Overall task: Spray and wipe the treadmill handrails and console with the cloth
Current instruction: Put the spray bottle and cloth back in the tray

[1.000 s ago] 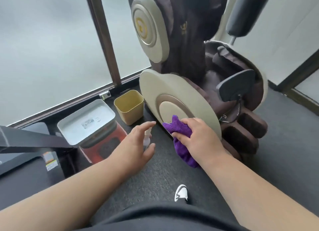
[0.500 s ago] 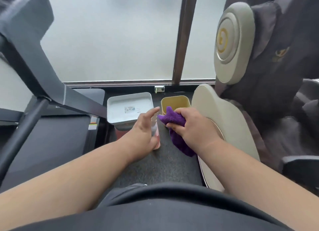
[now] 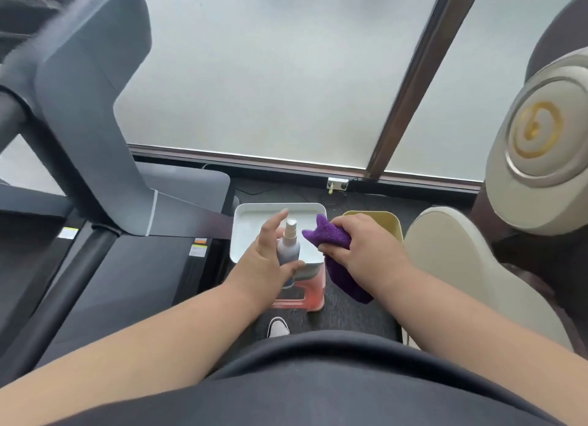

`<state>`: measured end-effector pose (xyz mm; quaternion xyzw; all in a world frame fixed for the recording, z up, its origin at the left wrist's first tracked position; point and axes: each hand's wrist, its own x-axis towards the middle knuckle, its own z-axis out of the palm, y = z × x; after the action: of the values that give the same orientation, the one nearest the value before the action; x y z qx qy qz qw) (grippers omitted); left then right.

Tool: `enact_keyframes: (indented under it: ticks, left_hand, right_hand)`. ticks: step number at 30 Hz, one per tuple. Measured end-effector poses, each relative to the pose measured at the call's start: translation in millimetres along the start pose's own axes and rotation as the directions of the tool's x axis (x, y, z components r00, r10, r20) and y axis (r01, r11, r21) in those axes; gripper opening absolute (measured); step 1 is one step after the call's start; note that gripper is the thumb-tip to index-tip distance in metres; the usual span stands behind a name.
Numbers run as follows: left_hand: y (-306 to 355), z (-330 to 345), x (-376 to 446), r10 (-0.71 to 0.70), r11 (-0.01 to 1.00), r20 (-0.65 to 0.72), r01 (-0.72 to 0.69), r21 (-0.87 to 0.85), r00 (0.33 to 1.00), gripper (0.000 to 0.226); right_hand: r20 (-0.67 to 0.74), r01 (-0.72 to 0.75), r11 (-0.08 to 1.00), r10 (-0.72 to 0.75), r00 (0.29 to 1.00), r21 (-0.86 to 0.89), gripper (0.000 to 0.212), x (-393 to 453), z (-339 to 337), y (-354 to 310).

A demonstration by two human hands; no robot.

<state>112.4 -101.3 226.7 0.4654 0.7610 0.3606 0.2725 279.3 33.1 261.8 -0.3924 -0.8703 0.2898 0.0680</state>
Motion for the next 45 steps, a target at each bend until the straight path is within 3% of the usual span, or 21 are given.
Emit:
enact_keyframes:
  ticks: [4,9,14,20,28,37,40,43,45]
  left_hand:
    - [-34,-4,58,-0.093,0.995,0.022,0.093,-0.024,0.995,0.096]
    - [-80,18,119,-0.209,0.977,0.041,0.211,-0.042,0.977,0.067]
    - [-136,48,181,-0.37,0.929,-0.028,0.37,-0.03,0.928,0.038]
    - [-211,73,228,-0.496,0.866,-0.15,0.5,-0.01,0.856,0.03]
    - [-286,75,249,-0.558,0.828,-0.195,0.558,-0.065,0.806,0.033]
    - [-315,69,257,-0.549,0.835,-0.193,0.542,-0.095,0.813,0.037]
    - [-313,65,259,-0.565,0.825,-0.135,0.556,-0.1,0.814,0.057]
    - [-293,61,249,-0.659,0.752,-0.125,0.646,-0.131,0.741,0.095]
    - [-259,61,228,-0.729,0.684,-0.192,0.7,-0.204,0.657,0.097]
  right_hand:
    - [0.065,-0.069,0.997,0.066,0.996,0.042,0.03,56,21,3]
    - [0.153,-0.138,0.99,0.131,0.979,0.035,0.02,112,50,27]
    - [0.247,-0.177,0.984,0.164,0.955,0.033,0.019,172,95,55]
    - [0.317,-0.171,0.981,0.134,0.939,0.093,0.021,243,167,85]
    - [0.35,-0.214,0.965,0.149,0.925,0.155,0.018,284,234,93]
    - [0.32,-0.217,0.961,0.154,0.935,0.171,0.015,284,255,77]
    - [0.311,-0.222,0.955,0.153,0.938,0.199,0.013,277,248,70]
    - [0.284,-0.247,0.934,0.171,0.944,0.258,0.013,271,236,60]
    - [0.265,-0.318,0.884,0.234,0.935,0.343,0.012,264,218,52]
